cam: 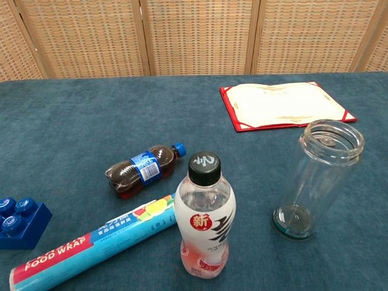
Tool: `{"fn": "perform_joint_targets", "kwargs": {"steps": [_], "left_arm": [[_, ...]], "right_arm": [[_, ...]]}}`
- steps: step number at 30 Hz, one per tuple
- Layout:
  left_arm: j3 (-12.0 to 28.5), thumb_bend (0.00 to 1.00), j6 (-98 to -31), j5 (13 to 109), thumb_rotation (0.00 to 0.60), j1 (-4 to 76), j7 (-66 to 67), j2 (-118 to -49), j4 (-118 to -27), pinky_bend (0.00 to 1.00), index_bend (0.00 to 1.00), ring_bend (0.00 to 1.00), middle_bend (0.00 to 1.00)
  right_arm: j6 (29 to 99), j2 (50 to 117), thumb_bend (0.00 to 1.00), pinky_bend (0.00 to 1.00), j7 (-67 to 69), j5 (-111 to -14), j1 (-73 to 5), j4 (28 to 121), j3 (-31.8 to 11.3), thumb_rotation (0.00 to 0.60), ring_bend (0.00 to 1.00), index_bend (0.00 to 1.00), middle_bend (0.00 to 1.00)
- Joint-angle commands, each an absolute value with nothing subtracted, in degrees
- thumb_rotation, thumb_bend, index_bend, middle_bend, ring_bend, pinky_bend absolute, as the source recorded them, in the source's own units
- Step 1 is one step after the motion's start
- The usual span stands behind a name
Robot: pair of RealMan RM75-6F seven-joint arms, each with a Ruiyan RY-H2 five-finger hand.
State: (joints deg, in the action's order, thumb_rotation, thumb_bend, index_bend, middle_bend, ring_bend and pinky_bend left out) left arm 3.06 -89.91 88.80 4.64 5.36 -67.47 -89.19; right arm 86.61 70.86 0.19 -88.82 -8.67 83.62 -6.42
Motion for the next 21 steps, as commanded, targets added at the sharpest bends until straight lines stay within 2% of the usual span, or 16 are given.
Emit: {"fn": "perform_joint_targets", "kwargs": {"steps": [1, 7, 13, 21], "left_arm": [[3.11, 0.21, -89.90, 88.79, 0.600, 4.68, 5.53, -67.55, -89.13, 0.00, 0.00, 0.00, 0.00], [3.19, 0.21, -89.44, 88.42, 0.600, 4.85, 6.04, -67.70, -89.04, 0.00, 0.00, 0.00, 0.00], [3.24, 0.21, -89.67, 88.63, 0.600, 4.87, 6.27, -67.78, -89.00, 0.00, 0.00, 0.00, 0.00], [3.29, 0.21, -88.69, 88.07, 0.600, 5.23, 6.30, -68.05, -88.61, 0.00, 0.00, 0.00, 0.00]], "right_arm": [[84.13, 70.06, 0.14, 0.20, -0.42, -88.36, -11.45, 84.03, -8.42, 0.600, 0.00, 0.26, 0.00], [76.97, 68.59, 0.14, 0.25, -4.09, -86.13, -17.63, 86.07, -11.82, 0.600, 0.00, 0.33, 0.06], [66.10, 70.22, 0.15, 0.29, -9.07, -81.43, -25.53, 84.64, -14.50, 0.600, 0.00, 0.40, 0.12], [61.07, 73.79, 0.25, 0.34, -10.90, -78.07, -30.09, 81.41, -15.30, 0.600, 0.05, 0.48, 0.19]]}}
